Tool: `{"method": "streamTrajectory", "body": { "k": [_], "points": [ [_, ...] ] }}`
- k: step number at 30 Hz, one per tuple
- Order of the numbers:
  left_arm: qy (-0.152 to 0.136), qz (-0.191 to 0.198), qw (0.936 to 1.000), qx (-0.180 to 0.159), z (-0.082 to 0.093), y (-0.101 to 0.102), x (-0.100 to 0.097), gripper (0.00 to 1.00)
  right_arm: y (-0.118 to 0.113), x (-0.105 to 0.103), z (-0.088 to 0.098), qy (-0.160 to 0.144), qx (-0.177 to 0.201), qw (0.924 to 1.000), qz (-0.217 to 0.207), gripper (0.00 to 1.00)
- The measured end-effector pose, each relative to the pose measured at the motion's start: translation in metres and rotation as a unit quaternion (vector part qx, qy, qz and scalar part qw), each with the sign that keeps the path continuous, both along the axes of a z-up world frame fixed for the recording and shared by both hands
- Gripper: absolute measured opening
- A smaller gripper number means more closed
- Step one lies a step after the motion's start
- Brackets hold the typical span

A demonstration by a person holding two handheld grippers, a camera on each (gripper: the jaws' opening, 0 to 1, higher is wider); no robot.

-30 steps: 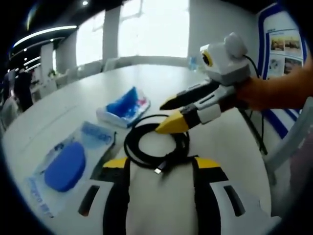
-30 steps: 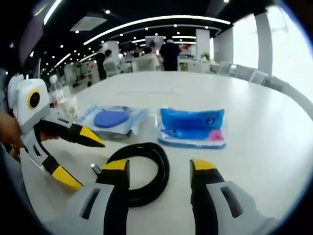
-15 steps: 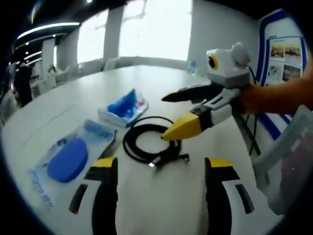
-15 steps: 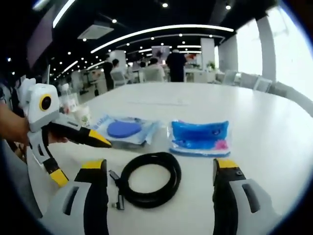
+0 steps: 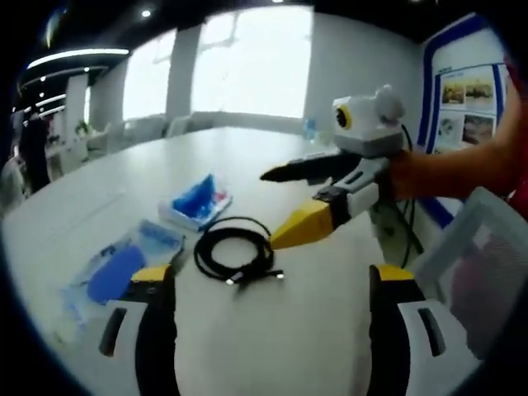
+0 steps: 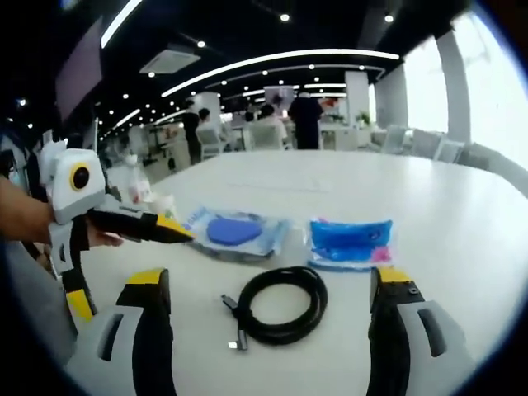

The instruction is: Arrange the tabletop items into an orderly group along one side of the table until the central work area is clear of visible clutter.

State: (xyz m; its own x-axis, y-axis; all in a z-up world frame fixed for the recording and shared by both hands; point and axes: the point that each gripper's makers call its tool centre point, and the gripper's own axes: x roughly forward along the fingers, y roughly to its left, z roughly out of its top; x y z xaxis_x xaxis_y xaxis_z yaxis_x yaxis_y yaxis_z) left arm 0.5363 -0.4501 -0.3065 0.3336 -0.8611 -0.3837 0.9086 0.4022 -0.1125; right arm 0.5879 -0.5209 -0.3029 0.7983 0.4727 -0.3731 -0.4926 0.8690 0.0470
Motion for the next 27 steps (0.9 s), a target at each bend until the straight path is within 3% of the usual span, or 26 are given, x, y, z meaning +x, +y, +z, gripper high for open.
{"method": "streamTrajectory", "body": {
  "k": [5, 11, 15, 27],
  "points": [
    [-0.007, 0.007, 0.9999, -0.003, 0.016, 0.017, -0.012, 0.99, 0.007, -0.009, 0.012, -0.011, -0.001, 0.9999, 0.005, 1.0],
    [0.001, 0.026, 0.9996, 0.003, 0.023, 0.044, -0.025, 0.99, 0.013, -0.019, 0.022, -0.019, -0.002, 0.9998, 0.011, 1.0],
    [-0.008, 0.05, 0.9986, -0.01, 0.032, 0.065, -0.03, 0.99, 0.017, -0.025, 0.027, -0.022, -0.004, 0.9996, 0.017, 1.0],
    [-0.045, 0.132, 0.9892, -0.044, 0.068, 0.132, -0.037, 0.99, 0.023, -0.043, 0.039, -0.033, -0.009, 0.9991, 0.024, 1.0]
  ]
}}
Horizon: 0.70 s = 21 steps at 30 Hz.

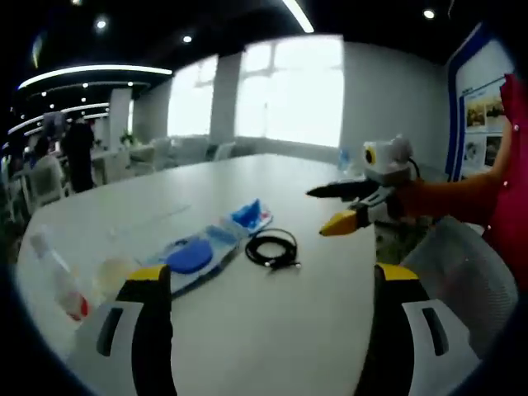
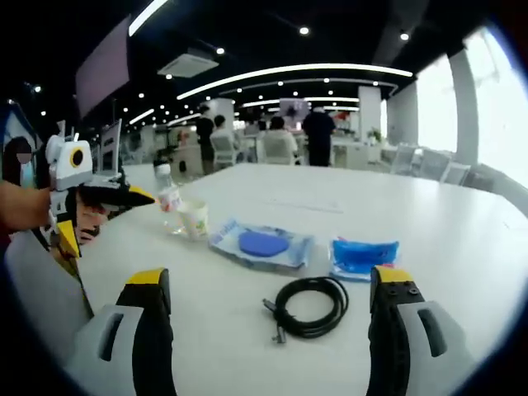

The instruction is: Arrange the tabletop items into an orderly group along one side of the table until the central work area is clear of visible clutter.

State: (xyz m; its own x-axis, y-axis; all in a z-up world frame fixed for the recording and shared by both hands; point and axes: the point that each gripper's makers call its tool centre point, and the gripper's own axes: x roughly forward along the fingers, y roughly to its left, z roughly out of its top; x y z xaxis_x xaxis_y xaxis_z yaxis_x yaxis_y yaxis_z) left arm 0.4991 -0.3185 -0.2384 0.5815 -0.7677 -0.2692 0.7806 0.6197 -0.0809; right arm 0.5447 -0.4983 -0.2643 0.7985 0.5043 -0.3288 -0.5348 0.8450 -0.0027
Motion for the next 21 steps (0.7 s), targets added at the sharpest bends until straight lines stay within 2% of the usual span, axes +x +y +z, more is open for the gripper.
{"method": "streamTrajectory", "body": {
  "k": [4, 9, 13, 17, 21],
  "points": [
    [-0.011, 0.019, 0.9998, 0.0, 0.007, 0.027, -0.004, 0.99, -0.002, -0.005, 0.0, -0.001, 0.003, 1.0, -0.007, 1.0],
    [-0.023, 0.039, 0.999, 0.001, 0.008, 0.056, -0.01, 0.99, -0.002, -0.009, -0.002, -0.001, 0.0, 0.9999, -0.011, 0.99],
    [-0.025, 0.083, 0.9961, -0.016, 0.002, 0.08, -0.004, 0.99, -0.005, -0.009, -0.005, -0.002, -0.006, 0.9998, -0.02, 0.99],
    [-0.022, 0.101, 0.9942, -0.03, -0.001, 0.088, -0.004, 0.99, -0.013, -0.008, -0.002, -0.009, -0.008, 0.9993, -0.035, 1.0],
    [-0.02, 0.113, 0.993, -0.026, -0.005, 0.093, -0.002, 0.99, -0.018, -0.007, -0.002, -0.009, -0.006, 0.999, -0.044, 1.0]
  ]
}}
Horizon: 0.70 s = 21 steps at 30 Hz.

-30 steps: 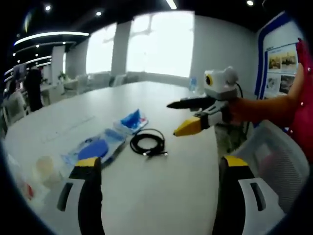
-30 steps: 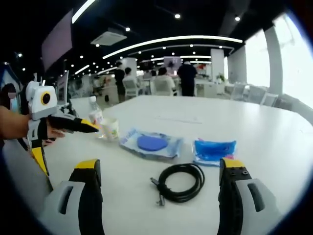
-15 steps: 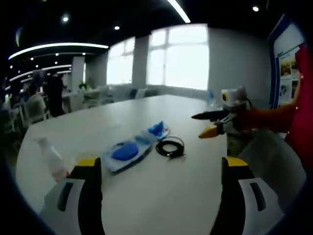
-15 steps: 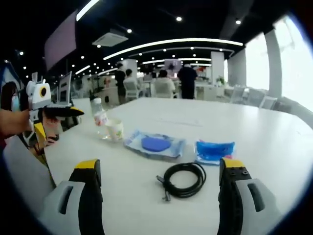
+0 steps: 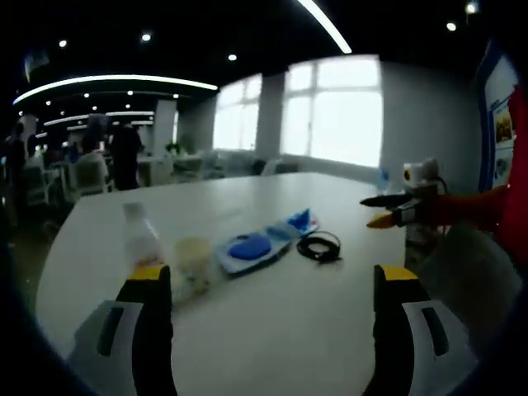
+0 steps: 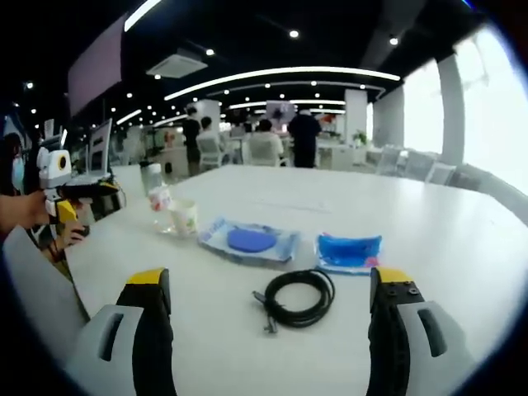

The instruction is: Arrange the tabletop items into an orderly group along one side of the table until the central work area is clear of visible clutter.

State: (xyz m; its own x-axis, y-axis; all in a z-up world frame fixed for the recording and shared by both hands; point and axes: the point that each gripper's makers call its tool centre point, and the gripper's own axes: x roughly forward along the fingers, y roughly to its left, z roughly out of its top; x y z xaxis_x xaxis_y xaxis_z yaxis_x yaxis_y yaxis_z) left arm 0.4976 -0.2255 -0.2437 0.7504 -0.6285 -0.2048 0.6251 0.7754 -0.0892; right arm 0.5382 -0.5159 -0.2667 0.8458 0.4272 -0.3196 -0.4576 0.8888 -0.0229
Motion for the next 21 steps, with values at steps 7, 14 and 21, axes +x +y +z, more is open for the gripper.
{"method": "streamTrajectory", "body": {
  "k": [7, 14, 21],
  "points": [
    [0.004, 0.026, 0.9995, 0.015, -0.005, 0.005, 0.006, 0.98, -0.012, 0.008, -0.002, -0.003, -0.009, 0.9997, -0.022, 1.0],
    [0.007, 0.051, 0.9983, 0.027, -0.013, 0.014, 0.007, 0.98, -0.015, 0.01, -0.003, -0.005, -0.029, 0.999, -0.033, 1.0],
    [0.026, 0.096, 0.9947, 0.026, -0.013, 0.031, 0.012, 0.97, -0.018, 0.007, 0.001, -0.007, -0.05, 0.998, -0.038, 1.0]
  ]
}}
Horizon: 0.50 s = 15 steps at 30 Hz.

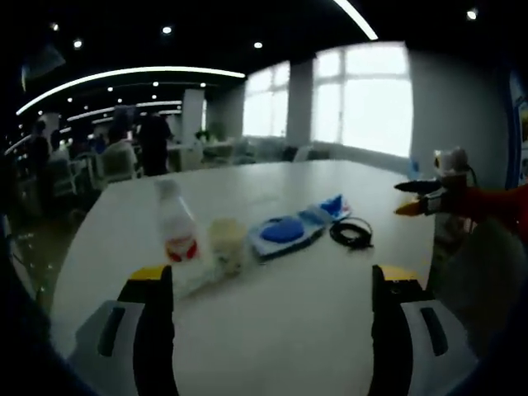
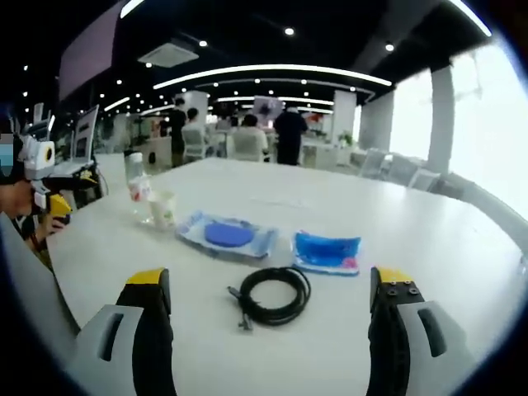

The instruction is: Arrange the tabletop items into an orderly group along one side of the table until the central work area is clear of visible clutter.

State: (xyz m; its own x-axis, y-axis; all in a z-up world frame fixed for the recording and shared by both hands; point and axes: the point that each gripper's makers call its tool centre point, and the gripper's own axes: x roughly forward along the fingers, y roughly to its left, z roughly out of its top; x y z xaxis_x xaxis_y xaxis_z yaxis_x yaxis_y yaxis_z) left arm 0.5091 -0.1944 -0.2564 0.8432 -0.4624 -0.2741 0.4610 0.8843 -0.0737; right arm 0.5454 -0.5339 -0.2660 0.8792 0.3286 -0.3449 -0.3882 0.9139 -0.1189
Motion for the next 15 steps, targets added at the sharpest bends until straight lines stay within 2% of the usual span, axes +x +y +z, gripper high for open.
{"method": "streamTrajectory", "body": {
  "k": [4, 5, 6, 8, 11, 15],
  "points": [
    [-0.005, 0.02, 0.9998, -0.007, 0.017, 0.004, 0.003, 0.96, -0.003, -0.001, 0.013, 0.001, -0.004, 1.0, -0.008, 1.0],
    [0.002, 0.029, 0.9996, -0.005, 0.017, 0.006, 0.004, 0.96, -0.003, -0.002, 0.018, 0.0, -0.003, 1.0, -0.009, 1.0],
    [0.012, 0.03, 0.9995, -0.005, 0.018, 0.004, 0.003, 0.96, -0.001, -0.002, 0.025, -0.005, 0.0, 0.9999, -0.01, 1.0],
    [0.006, 0.031, 0.9995, -0.011, 0.024, -0.001, 0.003, 0.96, -0.001, -0.001, 0.037, -0.023, -0.004, 0.9996, -0.013, 1.0],
    [-0.001, 0.028, 0.9995, -0.014, 0.026, -0.008, 0.003, 0.96, 0.0, -0.001, 0.037, -0.027, -0.004, 0.9995, -0.015, 1.0],
    [-0.006, 0.012, 0.9998, -0.016, 0.021, -0.017, -0.002, 0.96, 0.0, -0.006, 0.019, -0.01, 0.0, 0.9998, -0.016, 1.0]
  ]
}}
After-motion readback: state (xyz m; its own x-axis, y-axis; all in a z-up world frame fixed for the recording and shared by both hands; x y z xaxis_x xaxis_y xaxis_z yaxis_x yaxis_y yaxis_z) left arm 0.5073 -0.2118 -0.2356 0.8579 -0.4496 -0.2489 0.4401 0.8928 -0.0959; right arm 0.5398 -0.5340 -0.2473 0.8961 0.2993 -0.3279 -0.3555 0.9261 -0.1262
